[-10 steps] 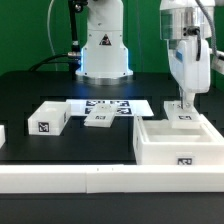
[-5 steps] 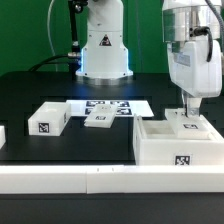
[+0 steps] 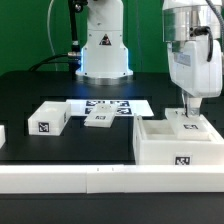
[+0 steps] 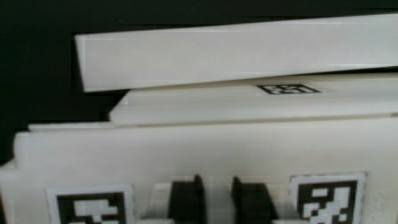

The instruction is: Assemble cabinet

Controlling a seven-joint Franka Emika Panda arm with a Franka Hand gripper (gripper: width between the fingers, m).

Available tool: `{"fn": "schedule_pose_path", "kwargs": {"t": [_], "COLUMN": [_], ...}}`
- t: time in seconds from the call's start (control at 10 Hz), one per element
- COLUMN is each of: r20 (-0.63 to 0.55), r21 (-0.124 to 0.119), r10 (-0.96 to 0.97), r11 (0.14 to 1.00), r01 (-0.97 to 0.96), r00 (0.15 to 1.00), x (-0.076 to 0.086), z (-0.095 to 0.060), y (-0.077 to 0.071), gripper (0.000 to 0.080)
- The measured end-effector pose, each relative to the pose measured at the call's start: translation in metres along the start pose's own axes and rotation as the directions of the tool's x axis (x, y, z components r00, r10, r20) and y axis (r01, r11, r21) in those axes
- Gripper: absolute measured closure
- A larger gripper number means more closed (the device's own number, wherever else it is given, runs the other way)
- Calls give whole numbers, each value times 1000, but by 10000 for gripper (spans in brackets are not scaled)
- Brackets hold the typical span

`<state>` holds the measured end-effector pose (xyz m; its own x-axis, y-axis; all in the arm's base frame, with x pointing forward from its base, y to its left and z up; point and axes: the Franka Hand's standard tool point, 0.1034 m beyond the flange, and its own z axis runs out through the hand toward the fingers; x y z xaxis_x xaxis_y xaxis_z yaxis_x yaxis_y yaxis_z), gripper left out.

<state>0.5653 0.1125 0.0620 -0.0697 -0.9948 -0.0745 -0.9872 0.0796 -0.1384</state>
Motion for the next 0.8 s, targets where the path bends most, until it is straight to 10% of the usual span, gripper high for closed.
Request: {"fn": "schedule_pose_path", "kwargs": {"t": [0.3,0.8], "r20": [-13,-25], "r21": [30,2], "r10": [-14,-7], "r11": [999,1000], "r01": [14,7], "r00": [1000,1000], "x": [-3,-3], "z": [6,5], "y": [-27,-27], "gripper": [730,728]}}
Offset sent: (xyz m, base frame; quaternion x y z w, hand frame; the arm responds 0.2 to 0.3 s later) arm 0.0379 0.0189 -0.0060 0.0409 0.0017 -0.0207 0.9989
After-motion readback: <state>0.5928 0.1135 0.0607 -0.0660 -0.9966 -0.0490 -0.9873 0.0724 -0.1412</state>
